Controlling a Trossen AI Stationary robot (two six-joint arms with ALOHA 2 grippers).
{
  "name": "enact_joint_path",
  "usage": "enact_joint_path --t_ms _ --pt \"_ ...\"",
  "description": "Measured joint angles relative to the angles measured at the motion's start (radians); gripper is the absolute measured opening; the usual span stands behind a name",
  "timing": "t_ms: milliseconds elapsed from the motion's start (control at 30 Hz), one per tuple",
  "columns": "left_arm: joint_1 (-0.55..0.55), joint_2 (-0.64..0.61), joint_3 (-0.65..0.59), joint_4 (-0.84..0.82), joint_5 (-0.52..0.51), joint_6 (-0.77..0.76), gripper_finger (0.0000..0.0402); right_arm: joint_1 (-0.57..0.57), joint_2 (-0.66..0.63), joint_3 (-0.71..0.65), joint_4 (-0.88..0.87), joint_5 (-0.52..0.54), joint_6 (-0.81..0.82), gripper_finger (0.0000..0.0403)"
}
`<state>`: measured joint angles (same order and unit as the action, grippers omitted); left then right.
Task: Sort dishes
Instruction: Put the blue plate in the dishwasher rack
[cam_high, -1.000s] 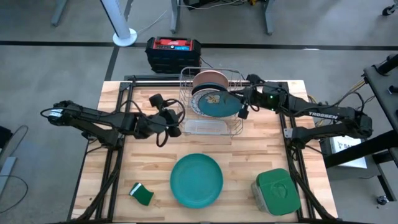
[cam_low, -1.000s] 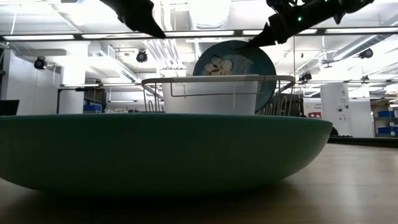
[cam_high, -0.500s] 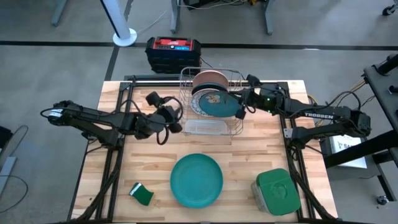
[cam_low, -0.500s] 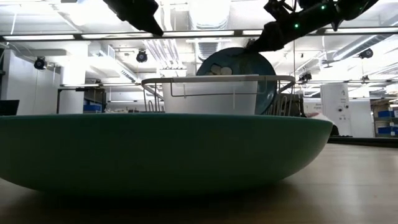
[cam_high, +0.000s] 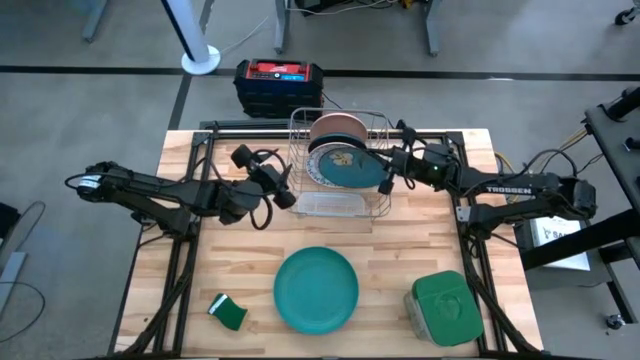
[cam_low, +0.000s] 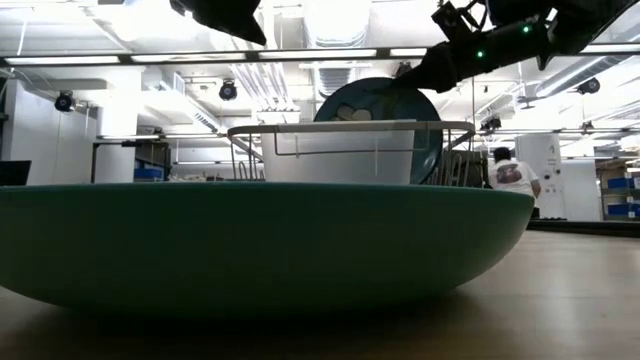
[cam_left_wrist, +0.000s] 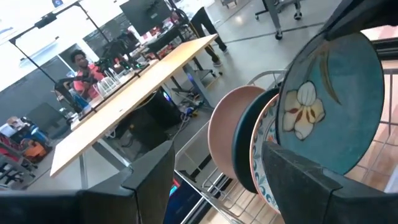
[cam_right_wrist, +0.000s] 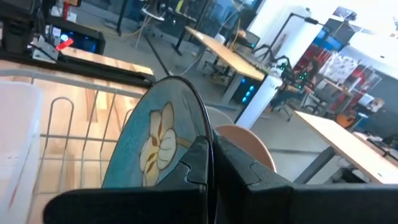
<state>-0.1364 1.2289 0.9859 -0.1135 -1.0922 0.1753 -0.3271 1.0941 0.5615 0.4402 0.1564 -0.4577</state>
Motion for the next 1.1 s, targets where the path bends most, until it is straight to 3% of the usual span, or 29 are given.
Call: enact_joint_path --t_ms 1100 --pt "0.001 0.017 0.0 0.122 0.002 -0.004 0.0231 0.002 0.146 0.0 0.083 -0.084 0.014 0.0006"
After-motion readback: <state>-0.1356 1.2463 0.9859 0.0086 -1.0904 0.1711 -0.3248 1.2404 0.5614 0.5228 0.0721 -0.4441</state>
